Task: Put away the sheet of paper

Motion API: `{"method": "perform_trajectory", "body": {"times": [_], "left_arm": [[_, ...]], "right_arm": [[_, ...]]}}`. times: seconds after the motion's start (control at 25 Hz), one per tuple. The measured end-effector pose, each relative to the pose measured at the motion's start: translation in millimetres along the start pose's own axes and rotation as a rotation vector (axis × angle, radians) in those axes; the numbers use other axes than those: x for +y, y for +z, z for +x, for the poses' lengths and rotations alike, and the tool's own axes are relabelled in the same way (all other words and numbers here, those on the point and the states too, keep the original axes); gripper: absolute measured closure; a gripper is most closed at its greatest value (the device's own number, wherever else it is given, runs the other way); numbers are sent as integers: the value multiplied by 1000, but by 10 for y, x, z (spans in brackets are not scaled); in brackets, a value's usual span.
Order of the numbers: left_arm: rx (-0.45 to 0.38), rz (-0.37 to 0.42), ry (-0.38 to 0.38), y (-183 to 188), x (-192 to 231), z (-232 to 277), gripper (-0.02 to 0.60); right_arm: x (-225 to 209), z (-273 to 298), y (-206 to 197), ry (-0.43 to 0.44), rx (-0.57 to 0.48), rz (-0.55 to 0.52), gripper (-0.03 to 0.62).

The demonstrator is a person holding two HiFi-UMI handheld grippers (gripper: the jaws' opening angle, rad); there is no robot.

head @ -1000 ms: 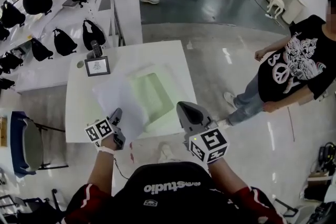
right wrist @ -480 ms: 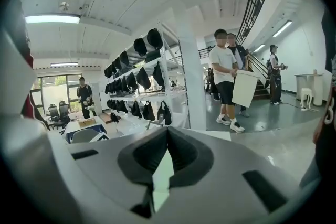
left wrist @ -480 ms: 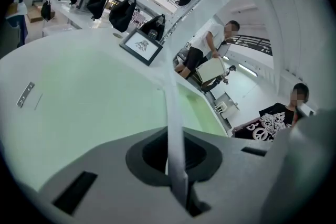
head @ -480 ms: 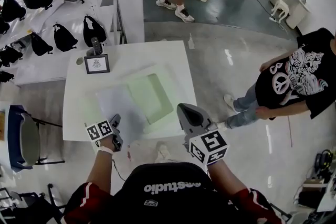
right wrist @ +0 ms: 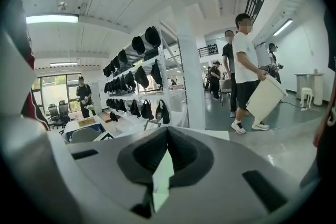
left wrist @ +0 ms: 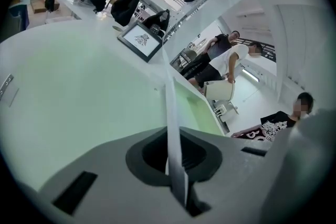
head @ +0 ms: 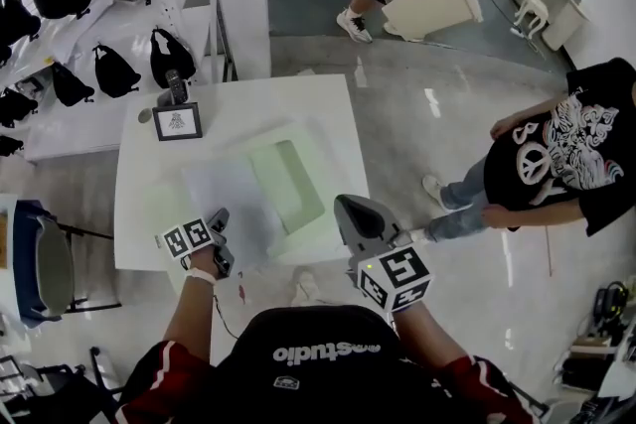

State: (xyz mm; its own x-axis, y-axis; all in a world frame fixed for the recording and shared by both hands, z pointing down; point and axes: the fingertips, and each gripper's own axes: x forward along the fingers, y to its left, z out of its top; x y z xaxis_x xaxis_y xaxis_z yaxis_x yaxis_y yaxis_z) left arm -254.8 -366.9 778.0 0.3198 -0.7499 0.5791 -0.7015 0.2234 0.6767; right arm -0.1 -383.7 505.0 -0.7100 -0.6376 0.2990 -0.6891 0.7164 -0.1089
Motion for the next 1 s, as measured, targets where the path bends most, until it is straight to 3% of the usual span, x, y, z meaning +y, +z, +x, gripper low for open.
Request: {"method": "perform_trajectory", "body": {"times": [0.64, 1.0], "left_arm": [[61, -42, -58, -136, -354, 619, 575], [109, -26, -85, -263, -639, 885, 575]], "right_arm": [[-332, 17, -116, -42, 17, 21, 590], [-463, -63, -93, -71, 16, 32, 590]]}}
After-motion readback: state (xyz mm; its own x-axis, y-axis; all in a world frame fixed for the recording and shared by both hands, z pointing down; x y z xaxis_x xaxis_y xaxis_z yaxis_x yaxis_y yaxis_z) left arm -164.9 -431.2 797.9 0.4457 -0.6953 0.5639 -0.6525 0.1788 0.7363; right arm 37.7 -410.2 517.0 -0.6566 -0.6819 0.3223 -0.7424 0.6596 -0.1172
